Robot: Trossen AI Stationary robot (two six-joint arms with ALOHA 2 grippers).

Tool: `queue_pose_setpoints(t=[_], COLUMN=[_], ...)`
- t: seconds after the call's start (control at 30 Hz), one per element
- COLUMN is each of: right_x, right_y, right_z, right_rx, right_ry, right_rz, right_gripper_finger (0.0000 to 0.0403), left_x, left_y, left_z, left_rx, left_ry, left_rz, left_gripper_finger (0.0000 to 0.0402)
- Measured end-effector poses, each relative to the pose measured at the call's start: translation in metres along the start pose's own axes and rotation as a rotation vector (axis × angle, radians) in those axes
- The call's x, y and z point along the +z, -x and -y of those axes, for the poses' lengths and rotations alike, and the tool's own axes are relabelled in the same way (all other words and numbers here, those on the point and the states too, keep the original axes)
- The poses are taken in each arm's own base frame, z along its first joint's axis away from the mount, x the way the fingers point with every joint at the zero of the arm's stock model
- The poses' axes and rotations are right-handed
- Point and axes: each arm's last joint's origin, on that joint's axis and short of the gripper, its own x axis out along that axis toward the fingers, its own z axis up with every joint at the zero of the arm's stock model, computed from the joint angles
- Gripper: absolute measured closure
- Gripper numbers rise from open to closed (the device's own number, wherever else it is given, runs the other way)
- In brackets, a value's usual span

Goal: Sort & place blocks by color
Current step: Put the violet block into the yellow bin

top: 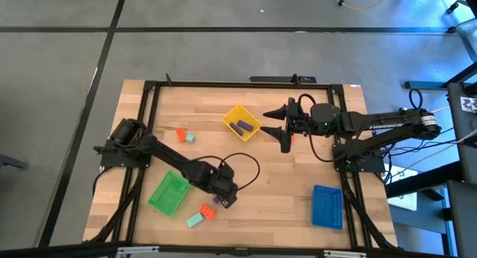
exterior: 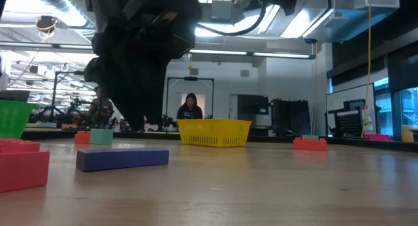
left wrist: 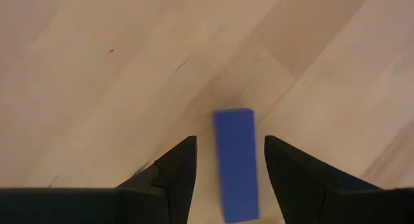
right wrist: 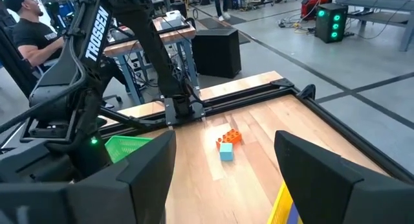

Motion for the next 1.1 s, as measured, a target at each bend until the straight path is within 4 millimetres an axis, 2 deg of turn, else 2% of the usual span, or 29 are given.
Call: queue_pose_setpoints(t=[0.53, 0.87, 1.1], right_x=[0.0, 0.0, 0.0], right_y=[0.0, 0.0, 0.0], right_z=[0.0, 0.0, 0.0], right_rx=[-0.007, -0.008, -0.008], right_ry=[-0.001, 0.0, 0.0], right_rz=[0.004, 0.002, 0.001], right_gripper_finger=[0.0138, 0.0138, 0.0138], left_x=[-0.013, -0.021, -0.023], left_y=[-0.018, -0.037, -0.038], left_z=[0.004, 0.008, 0.008], left_rx=[0.047, 0.05, 0.064], left_ry=[-0.012, -0.008, -0.022], left_rz=[0.033, 0.025, 0.039], left_gripper_finger=[0.0228, 0.0228, 0.0228])
